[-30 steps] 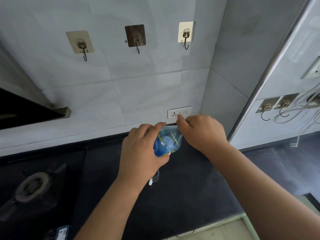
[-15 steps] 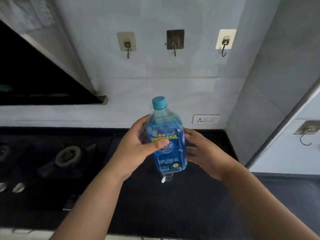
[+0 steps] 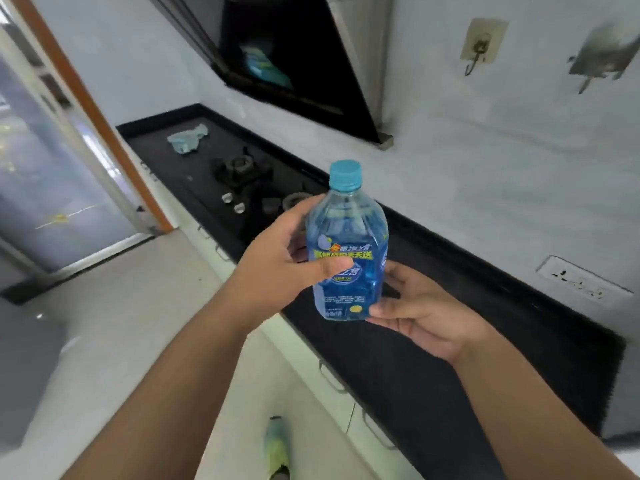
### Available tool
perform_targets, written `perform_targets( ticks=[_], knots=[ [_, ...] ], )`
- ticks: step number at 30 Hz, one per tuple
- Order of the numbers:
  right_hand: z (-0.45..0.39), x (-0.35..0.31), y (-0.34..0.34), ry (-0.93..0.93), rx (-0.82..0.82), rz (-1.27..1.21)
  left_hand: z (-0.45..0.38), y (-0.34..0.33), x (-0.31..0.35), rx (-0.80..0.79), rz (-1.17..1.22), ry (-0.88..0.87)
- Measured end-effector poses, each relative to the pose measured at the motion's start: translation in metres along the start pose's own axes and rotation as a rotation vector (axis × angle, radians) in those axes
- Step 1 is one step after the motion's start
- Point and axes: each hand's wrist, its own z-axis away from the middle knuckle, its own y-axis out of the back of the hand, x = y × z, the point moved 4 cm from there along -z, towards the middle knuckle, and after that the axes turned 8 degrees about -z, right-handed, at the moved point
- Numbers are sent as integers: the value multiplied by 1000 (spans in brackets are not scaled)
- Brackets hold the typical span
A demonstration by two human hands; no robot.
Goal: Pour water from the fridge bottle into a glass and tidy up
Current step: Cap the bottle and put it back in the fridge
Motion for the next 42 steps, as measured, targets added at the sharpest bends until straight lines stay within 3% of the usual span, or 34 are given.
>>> perform_targets(
  ticks=[9,18,30,35,42],
  knots=[
    [-49,63,-122,-231,-251,104,137,101,-15,421,-93,224],
    [-111,149,-273,-402,-436,289,264,216,-49,676,-129,364],
    [-180,263,-492,-407,-645,493,401,391,-83,845,-256,447],
    [-207,296,-564,-358,-795,685,436,441,-98,910,-275,485],
    [-283,351,-649,-410,-972,698,462,523,-137,970,-350,606]
  ],
)
